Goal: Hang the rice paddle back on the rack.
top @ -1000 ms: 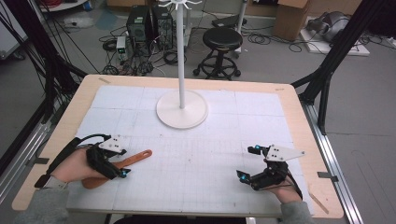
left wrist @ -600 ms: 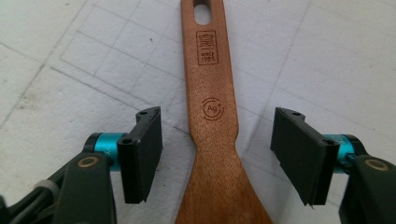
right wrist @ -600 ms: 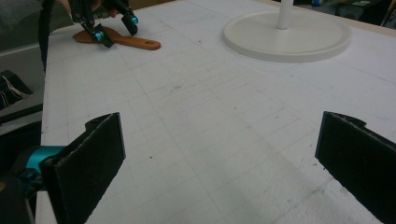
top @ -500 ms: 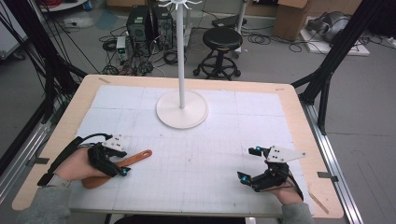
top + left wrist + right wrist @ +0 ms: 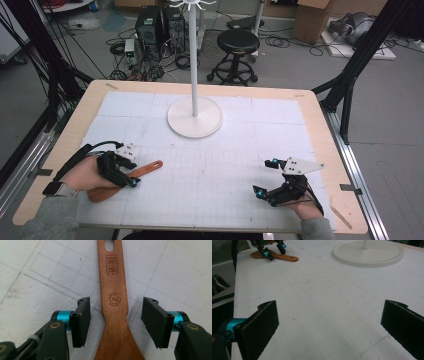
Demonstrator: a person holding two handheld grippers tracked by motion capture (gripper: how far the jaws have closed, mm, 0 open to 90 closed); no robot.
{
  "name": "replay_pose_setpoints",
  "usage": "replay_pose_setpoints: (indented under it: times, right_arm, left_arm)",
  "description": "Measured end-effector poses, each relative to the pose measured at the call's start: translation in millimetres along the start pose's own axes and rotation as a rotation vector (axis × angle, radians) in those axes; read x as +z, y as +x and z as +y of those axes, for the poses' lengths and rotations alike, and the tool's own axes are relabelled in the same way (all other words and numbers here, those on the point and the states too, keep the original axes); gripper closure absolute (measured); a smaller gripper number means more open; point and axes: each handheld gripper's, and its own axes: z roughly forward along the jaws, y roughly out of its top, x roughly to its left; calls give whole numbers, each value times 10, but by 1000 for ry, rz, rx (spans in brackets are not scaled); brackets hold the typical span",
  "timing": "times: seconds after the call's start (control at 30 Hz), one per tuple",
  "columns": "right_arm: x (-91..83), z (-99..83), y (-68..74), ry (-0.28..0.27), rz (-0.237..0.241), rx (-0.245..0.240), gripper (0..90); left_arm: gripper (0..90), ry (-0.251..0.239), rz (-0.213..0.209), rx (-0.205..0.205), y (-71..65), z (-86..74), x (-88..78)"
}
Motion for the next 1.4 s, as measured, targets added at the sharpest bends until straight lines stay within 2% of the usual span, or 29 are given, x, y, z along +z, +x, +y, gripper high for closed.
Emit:
replay_pose_setpoints:
  times: [0.2, 0.33, 0.43, 0.47, 0.57, 0.6, 0.7, 0.73, 0.8, 0.97, 1.03, 1.07, 1.1, 1.13, 1.27, 1.4]
  right_arm:
    - [-3, 3, -15, -7, 0, 4, 0]
    - [-5, 7, -14, -11, 4, 4, 0]
    - [-5, 9, -16, -12, 3, 2, 0]
    - [-5, 9, -16, -12, 3, 2, 0]
    - [-4, 9, -20, -12, 1, 2, 0]
    - [-5, 9, -20, -12, 1, 2, 0]
    - [-6, 9, -21, -15, 2, 0, 0]
    - [-11, 9, -19, -13, 0, 4, 0]
    - [-13, 9, -19, -18, 0, 4, 0]
    - [-18, 10, -19, -19, 0, 1, 0]
    - [-21, 11, -17, -19, -1, 0, 0]
    - [-25, 11, -20, -20, -1, -4, 0]
    - [-27, 13, -22, -22, -2, -4, 0]
    - [-29, 12, -20, -22, 0, 0, 0]
    - [-27, 15, -18, -21, 1, -3, 0]
    - [-26, 23, -10, -18, 3, -5, 0]
  left_arm:
    - [469, -3, -8, -5, -3, 4, -3]
    - [555, -2, -6, 15, -8, 14, -11]
    - [564, -1, -6, 16, -9, 19, -10]
    - [564, -6, -8, 2, -15, 19, -5]
    - [586, -1, -5, -2, 1, 26, -7]
    - [591, -4, -6, -19, 6, 28, -3]
    - [625, -6, -1, -26, 9, 29, -4]
    - [636, 1, 1, -16, 24, 31, -10]
    - [644, -6, -1, -49, 23, 32, -3]
    - [650, -5, 3, -60, 29, 25, -14]
    - [650, -37, 5, -81, 33, -3, -18]
    - [651, -69, 8, -105, 45, -31, -44]
    - [650, -69, 8, -105, 45, -31, -44]
    - [650, -110, -2, -115, 46, -50, -102]
    - [650, -199, -7, -111, -10, -59, -278]
    - [650, -254, 23, -115, -54, -94, -402]
